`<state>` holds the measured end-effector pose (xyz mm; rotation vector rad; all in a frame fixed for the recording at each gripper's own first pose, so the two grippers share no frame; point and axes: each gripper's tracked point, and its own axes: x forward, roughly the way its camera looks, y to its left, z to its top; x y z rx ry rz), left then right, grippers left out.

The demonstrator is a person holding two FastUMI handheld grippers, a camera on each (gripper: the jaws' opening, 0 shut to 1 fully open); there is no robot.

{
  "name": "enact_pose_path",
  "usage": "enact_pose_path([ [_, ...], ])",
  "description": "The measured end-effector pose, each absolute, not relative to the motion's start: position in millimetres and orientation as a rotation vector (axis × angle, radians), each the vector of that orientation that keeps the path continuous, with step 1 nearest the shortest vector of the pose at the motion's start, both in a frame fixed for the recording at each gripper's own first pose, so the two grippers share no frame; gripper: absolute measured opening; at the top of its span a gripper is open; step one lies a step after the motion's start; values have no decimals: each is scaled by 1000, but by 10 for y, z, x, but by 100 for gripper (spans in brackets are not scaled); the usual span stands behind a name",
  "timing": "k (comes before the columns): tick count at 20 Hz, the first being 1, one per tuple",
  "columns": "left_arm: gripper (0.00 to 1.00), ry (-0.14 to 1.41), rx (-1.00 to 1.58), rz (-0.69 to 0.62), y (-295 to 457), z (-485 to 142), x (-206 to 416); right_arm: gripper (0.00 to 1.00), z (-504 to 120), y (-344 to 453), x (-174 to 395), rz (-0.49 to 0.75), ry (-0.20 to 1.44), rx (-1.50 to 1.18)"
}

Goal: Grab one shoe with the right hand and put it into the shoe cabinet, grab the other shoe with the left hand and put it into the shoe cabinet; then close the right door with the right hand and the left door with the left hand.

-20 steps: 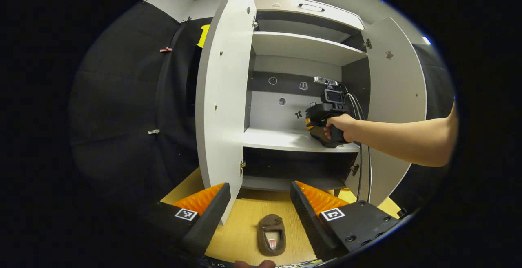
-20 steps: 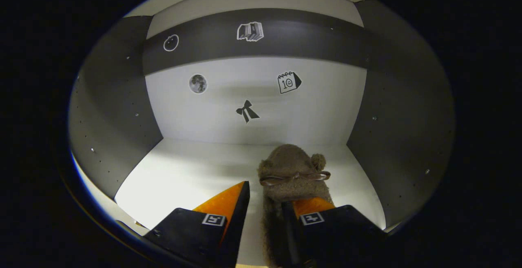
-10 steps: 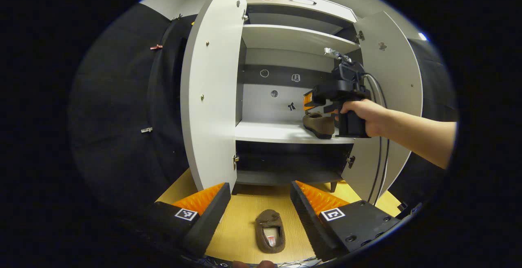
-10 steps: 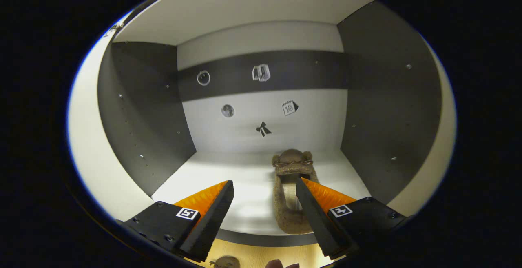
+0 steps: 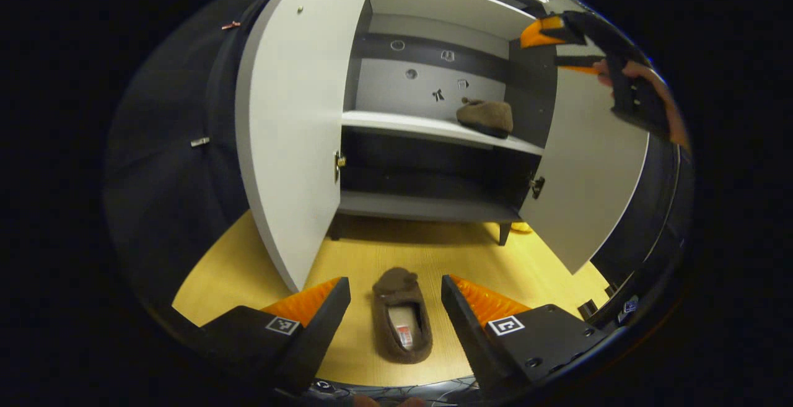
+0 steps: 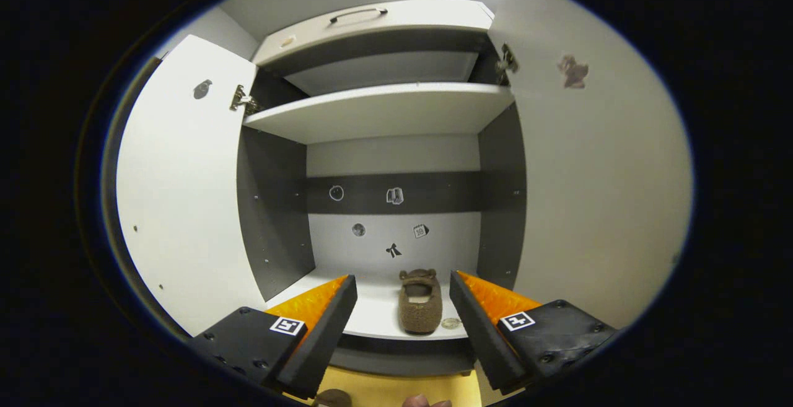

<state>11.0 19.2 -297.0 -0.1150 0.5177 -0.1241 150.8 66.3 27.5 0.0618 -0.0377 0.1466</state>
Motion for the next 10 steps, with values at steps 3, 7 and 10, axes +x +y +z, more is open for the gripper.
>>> enact_pose_path([
  [3, 92, 625, -103, -149, 141, -3586, 190, 98, 450, 609, 1147, 148, -86, 43],
  [7, 81, 676, -97, -142, 220, -4116, 413, 98, 495, 523, 806, 156, -90, 20],
  [10, 72, 675, -69, -154, 203, -4361, 590, 99, 493, 431, 565, 144, -79, 36],
])
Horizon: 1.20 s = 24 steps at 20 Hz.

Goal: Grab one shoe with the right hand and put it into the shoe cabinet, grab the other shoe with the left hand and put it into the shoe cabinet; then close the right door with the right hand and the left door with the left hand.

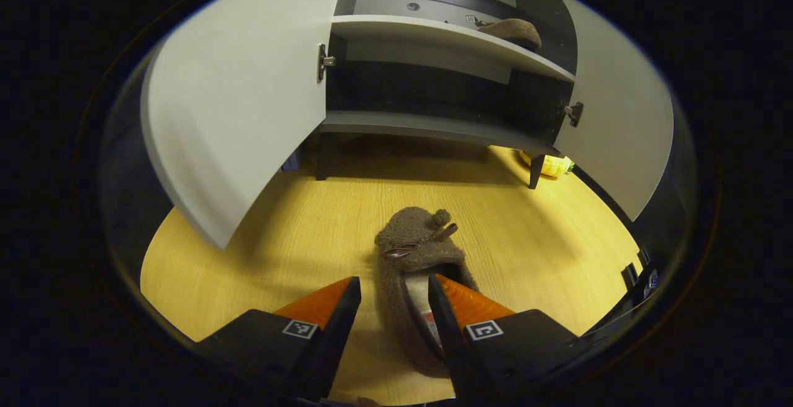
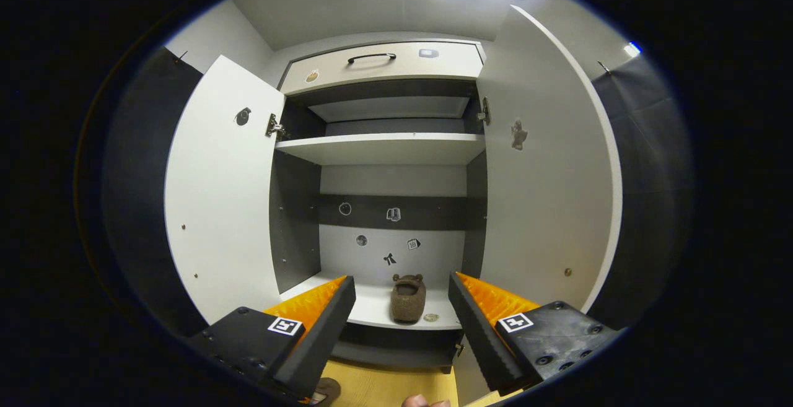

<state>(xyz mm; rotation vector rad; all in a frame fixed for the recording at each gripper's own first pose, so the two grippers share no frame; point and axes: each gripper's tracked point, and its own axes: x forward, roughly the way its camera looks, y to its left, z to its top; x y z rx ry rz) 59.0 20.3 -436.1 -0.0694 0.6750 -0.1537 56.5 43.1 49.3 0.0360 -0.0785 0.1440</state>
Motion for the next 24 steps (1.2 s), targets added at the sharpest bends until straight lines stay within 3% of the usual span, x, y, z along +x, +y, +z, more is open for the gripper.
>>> enact_pose_path([
  [1, 77, 670, -62, -154, 193, -4425, 660, 98, 497, 394, 506, 138, -74, 39],
  [2, 69, 672, -57, -151, 179, -4504, 719, 98, 489, 342, 448, 130, -73, 37],
  [5, 65, 660, -65, -143, 108, -4638, 874, 94, 432, 183, 330, 97, -59, -2],
  [7, 49, 644, -35, -115, 156, -4690, 975, 97, 320, 114, 243, 87, -20, 1],
  [9, 45, 626, -19, -101, 174, -4670, 1034, 98, 237, 50, 190, 78, 10, 19],
  [11, 33, 631, 2, -71, 225, -4678, 1105, 98, 173, -42, 154, 64, 26, 10],
  [12, 21, 643, 15, -61, 249, -4678, 1138, 98, 150, -77, 135, 61, 32, 7],
  [14, 11, 666, 36, -57, 232, -4620, 1099, 98, 145, -142, 118, 59, 33, 8],
  [19, 8, 631, 36, -73, 159, -3977, 1058, 98, 43, -266, 96, 79, 49, 25],
  [24, 8, 591, 26, -34, 14, -2896, 958, 98, -38, -363, 95, 103, 56, 47],
])
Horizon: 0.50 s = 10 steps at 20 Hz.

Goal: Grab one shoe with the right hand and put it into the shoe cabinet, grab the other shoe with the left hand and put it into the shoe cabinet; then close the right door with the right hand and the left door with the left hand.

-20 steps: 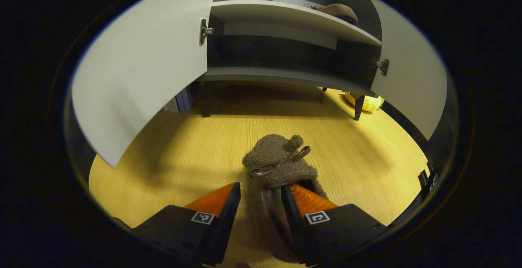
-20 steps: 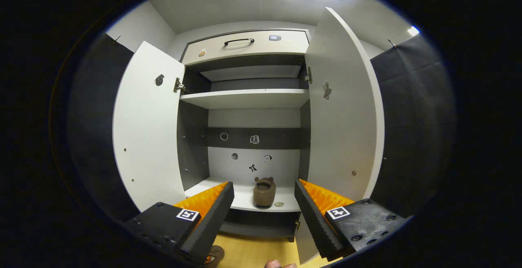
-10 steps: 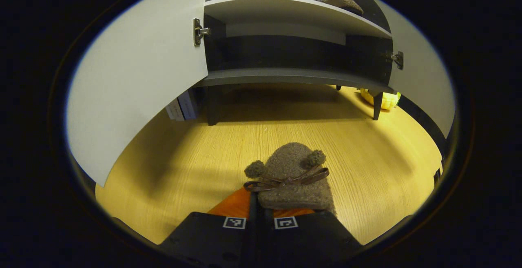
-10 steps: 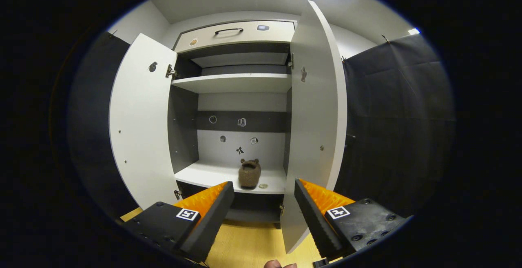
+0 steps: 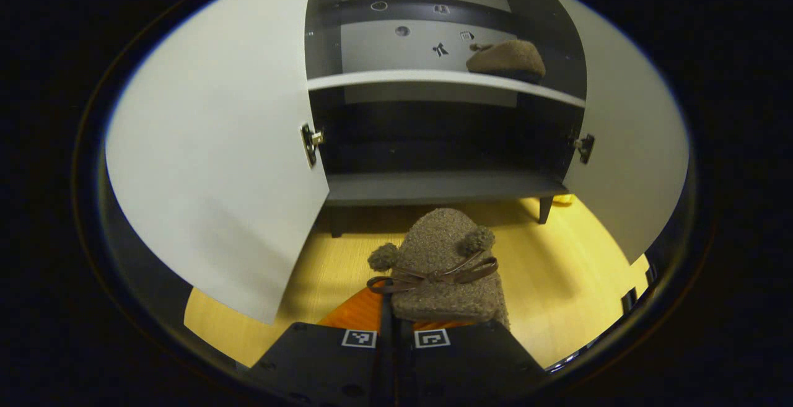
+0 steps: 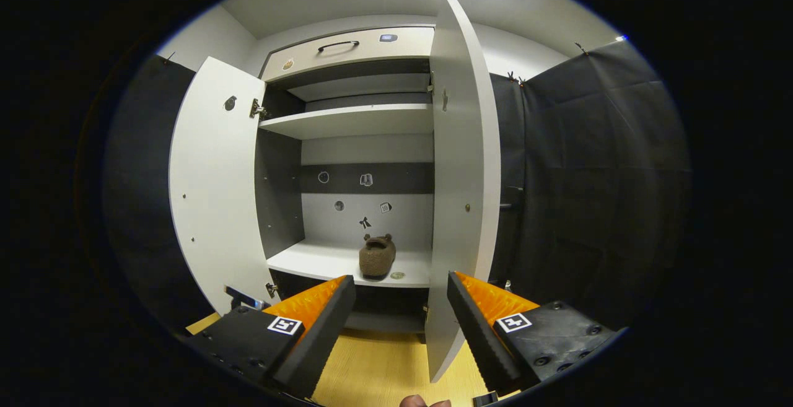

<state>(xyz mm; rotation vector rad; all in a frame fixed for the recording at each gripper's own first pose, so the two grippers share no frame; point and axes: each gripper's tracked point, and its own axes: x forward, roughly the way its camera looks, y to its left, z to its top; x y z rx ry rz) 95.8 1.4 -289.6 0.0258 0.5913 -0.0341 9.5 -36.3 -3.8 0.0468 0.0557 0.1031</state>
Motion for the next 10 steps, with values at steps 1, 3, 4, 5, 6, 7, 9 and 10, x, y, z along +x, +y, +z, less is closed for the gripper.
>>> enact_pose_path([
  [1, 8, 574, 22, -34, -47, -2639, 967, 98, -58, -377, 93, 105, 61, 56],
  [3, 8, 546, 9, -22, -128, -2145, 1012, 98, -102, -406, 77, 109, 68, 80],
  [4, 8, 531, -3, -28, -185, -1910, 1053, 98, -124, -427, 62, 109, 71, 86],
  [5, 8, 518, -14, -36, -245, -1686, 1115, 98, -148, -454, 50, 108, 72, 87],
  [6, 8, 502, -21, -40, -287, -1467, 1188, 98, -189, -483, 40, 104, 75, 83],
  [7, 8, 484, -20, -37, -307, -1247, 1253, 98, -223, -520, 16, 101, 83, 78],
  [9, 8, 454, -10, -12, -297, -883, 1481, 98, -282, -609, -18, 89, 90, 76],
  [10, 8, 441, -14, 1, -300, -739, 1591, 98, -307, -646, -46, 86, 96, 82],
])
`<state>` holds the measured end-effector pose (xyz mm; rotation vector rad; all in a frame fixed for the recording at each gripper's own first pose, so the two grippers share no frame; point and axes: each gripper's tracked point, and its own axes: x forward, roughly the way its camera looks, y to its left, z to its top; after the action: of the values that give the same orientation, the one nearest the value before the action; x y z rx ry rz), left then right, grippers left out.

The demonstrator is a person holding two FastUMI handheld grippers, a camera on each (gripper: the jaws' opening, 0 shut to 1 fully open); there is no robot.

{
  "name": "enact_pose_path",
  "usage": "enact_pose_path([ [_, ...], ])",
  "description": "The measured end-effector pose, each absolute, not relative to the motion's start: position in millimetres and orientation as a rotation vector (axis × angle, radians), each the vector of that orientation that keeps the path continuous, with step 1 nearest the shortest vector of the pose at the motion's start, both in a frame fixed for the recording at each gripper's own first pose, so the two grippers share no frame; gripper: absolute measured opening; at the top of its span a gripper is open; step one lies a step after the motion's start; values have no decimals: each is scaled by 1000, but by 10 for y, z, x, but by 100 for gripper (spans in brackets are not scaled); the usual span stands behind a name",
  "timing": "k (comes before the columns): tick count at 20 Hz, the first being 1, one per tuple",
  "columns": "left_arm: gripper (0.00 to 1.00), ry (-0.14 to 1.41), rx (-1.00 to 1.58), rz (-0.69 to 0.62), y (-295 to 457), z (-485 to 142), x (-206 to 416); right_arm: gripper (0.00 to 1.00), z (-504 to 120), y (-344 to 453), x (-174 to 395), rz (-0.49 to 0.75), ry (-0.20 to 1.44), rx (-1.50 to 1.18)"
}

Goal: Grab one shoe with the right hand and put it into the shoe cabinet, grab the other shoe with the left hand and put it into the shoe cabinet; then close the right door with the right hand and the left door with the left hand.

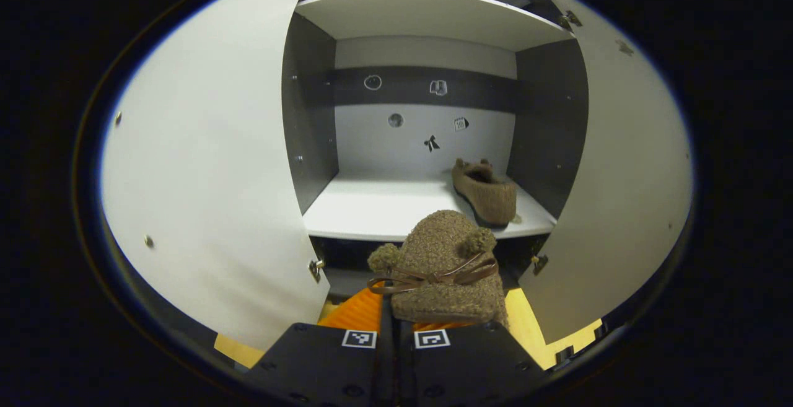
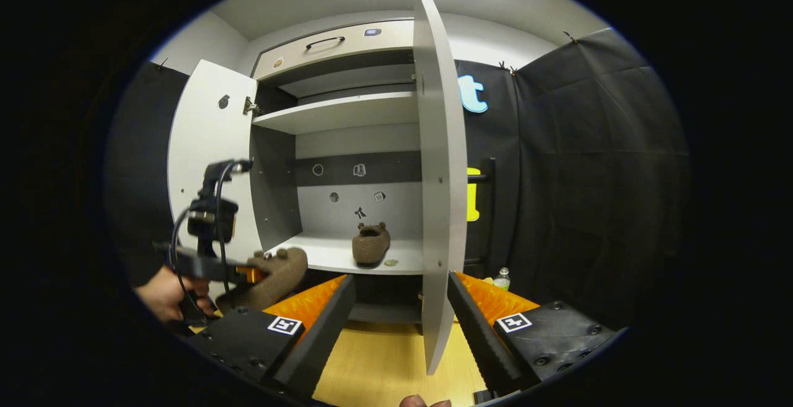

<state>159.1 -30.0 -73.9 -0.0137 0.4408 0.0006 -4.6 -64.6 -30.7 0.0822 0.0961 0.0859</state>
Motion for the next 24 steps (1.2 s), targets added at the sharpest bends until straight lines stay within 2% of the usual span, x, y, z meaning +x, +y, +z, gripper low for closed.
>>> enact_pose_path([
  [3, 8, 411, -26, 32, -259, -417, 1976, 98, -378, -784, -110, 60, 106, 83],
  [7, 8, 428, -43, 72, -183, -332, 2517, 98, -419, -986, -169, 27, 114, 85],
  [18, 8, 549, -11, 148, -64, -829, 4030, 99, -555, -1546, -210, -78, 146, 81],
  [24, 8, 626, 40, 153, -133, -1236, 4481, 99, -609, -1782, -207, -135, 169, 106],
])
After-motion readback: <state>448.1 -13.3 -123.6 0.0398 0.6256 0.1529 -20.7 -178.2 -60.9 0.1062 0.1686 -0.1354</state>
